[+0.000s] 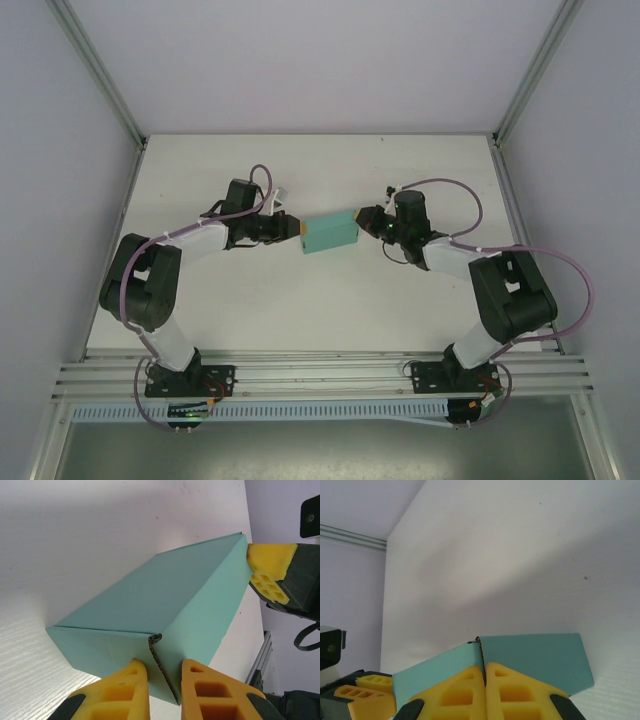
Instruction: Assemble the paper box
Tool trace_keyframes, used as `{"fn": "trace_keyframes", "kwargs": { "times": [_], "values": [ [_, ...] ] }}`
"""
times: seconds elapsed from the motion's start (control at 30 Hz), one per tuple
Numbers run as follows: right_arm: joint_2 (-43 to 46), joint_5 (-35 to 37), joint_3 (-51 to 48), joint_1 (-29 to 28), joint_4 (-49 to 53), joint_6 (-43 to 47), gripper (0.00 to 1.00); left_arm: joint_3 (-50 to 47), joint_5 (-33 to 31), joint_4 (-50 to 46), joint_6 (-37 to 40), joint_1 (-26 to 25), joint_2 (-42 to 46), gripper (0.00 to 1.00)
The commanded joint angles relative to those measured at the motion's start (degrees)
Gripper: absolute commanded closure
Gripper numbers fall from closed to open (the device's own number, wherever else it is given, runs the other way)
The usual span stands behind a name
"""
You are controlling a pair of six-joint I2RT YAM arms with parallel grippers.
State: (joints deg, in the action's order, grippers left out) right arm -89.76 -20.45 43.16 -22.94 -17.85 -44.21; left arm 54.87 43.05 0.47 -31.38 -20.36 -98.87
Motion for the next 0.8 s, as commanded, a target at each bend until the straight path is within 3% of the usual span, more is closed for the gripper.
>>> {"fn": "trace_keyframes", "kwargs": {
  "times": [0.0, 0.13, 0.23, 0.37, 0.53, 0.6, 0.63, 0.7, 0.77],
  "values": [
    [-1.4, 5.0, -1.9, -0.3, 27.2, 1.3, 0.91, -4.0, -10.7, -14.2, 2.1, -0.3, -4.6, 0.99],
    [1.0, 6.5, 3.2, -1.7, 29.0, 4.4, 0.81, -0.4, -11.3, -15.2, 3.3, -0.4, -2.3, 0.89],
    [0.9, 7.1, 8.1, -2.6, 30.5, 6.5, 0.75, 3.3, -10.8, -15.7, 4.0, -0.4, -1.2, 0.74],
    [0.7, 8.6, 13.4, -3.2, 32.9, 8.4, 0.68, 8.4, -8.6, -17.2, 5.4, -0.4, -1.0, 0.64],
    [1.7, 8.9, 17.7, -3.3, 34.8, 11.7, 0.55, 12.8, -9.4, -19.7, 7.7, -0.4, 0.6, 0.3],
    [2.2, 8.0, 19.0, -3.3, 35.1, 14.2, 0.46, 14.4, -10.0, -21.0, 8.5, -0.4, 2.5, 0.17],
    [2.5, 7.5, 19.8, -3.3, 35.1, 16.1, 0.38, 15.2, -10.3, -21.5, 9.1, -0.4, 3.2, 0.02],
    [3.2, 4.0, 20.6, -3.4, 33.6, 24.2, 0.27, 16.5, -13.3, -23.1, 9.9, -0.4, 4.8, 0.01],
    [3.7, -0.6, 21.3, -4.2, 32.9, 38.5, 0.11, 17.2, -19.3, -24.8, 10.3, -0.3, 6.7, 0.01]
  ]
}}
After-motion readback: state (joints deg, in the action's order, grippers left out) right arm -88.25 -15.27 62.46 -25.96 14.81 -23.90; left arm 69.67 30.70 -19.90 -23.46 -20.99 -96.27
